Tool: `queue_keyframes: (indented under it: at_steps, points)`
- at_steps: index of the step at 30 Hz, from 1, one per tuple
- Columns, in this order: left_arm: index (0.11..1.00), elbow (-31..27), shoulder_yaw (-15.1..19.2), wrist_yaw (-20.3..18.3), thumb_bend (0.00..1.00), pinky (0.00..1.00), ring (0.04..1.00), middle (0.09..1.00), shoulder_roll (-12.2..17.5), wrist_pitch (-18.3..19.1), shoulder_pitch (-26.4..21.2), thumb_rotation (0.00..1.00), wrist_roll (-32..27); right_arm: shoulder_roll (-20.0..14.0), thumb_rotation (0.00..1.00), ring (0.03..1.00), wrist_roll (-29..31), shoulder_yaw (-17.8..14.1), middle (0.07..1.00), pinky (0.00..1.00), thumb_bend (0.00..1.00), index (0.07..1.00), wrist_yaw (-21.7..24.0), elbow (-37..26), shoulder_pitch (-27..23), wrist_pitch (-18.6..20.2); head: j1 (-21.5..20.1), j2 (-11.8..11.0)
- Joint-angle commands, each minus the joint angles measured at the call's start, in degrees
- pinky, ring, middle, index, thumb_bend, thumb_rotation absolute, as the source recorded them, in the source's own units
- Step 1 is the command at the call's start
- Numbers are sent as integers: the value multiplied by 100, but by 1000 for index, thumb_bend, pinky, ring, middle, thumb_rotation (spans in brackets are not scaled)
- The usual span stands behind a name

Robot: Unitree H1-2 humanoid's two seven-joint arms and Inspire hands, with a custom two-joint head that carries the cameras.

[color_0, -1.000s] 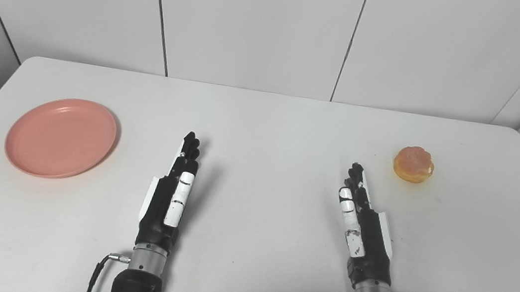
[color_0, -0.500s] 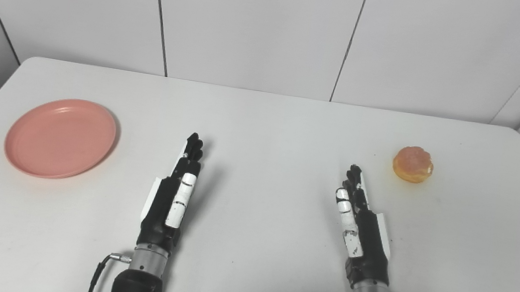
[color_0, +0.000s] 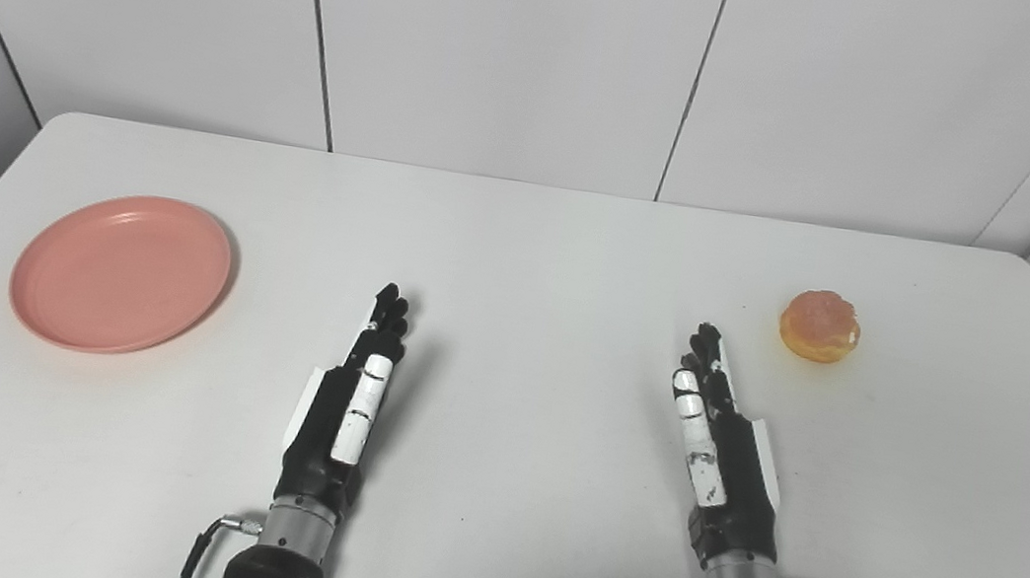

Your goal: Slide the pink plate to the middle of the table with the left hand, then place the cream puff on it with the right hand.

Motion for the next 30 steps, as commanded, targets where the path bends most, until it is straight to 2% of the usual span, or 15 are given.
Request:
queue_keyframes:
  at_steps: [1,9,10,11,13,16,17,20,24,27,28,30]
  points:
    - [1000,188,16,35,673,1000,1000,1000,14,-243,-71,1000,61,3,900,1000,-17,0,1000,1000,570,1000,0,-92,-158,-162,10,-53]
    - [1000,294,28,-50,654,1000,1000,1000,32,-308,-83,1000,-57,-13,881,1000,79,-42,1000,1000,573,1000,13,-11,-129,-308,29,-136]
    - [1000,271,39,-41,653,1000,1000,1000,35,-284,-100,1000,-51,-11,873,1000,74,-57,1000,1000,572,1000,-3,-41,-138,-240,21,-14]
    - [1000,254,45,-34,645,1000,1000,1000,37,-268,-110,1000,-45,-11,882,998,64,-65,999,1000,568,997,-11,-65,-145,-189,21,-14]
    - [1000,244,59,10,629,1000,1000,1000,35,-292,-109,1000,11,4,878,993,118,-96,996,1000,559,990,-14,-64,-151,-178,67,-119]
    - [1000,265,47,27,616,1000,1000,1000,42,-366,-88,1000,70,26,842,991,195,-119,991,1000,570,983,2,-15,-125,-317,69,-138]
    - [1000,244,41,37,616,1000,1000,1000,31,-357,-87,1000,84,7,848,993,190,-115,991,1000,582,988,19,-36,-120,-306,55,-7]
    - [1000,110,15,48,614,1000,1000,1000,24,-204,-68,1000,155,-52,860,999,263,-107,998,1000,594,998,100,-115,-113,-167,94,-31]
    - [1000,188,-7,134,624,1000,1000,1000,1,-436,-62,1000,312,-57,844,997,297,-119,998,1000,582,1000,100,-150,-83,-244,131,-23]
    - [1000,119,2,73,652,1000,1000,1000,36,-270,-101,1000,255,-66,851,1000,335,-107,1000,1000,563,1000,149,-165,-127,-145,101,62]
    - [1000,160,29,76,644,1000,1000,1000,39,-254,-141,1000,221,-83,863,1000,351,-94,1000,1000,561,1000,187,-117,-163,-115,137,-44]
    - [1000,311,82,118,634,1000,1000,1000,37,-328,-220,1000,198,-130,872,1000,345,-58,1000,1000,570,1000,261,-3,-218,-135,170,-93]
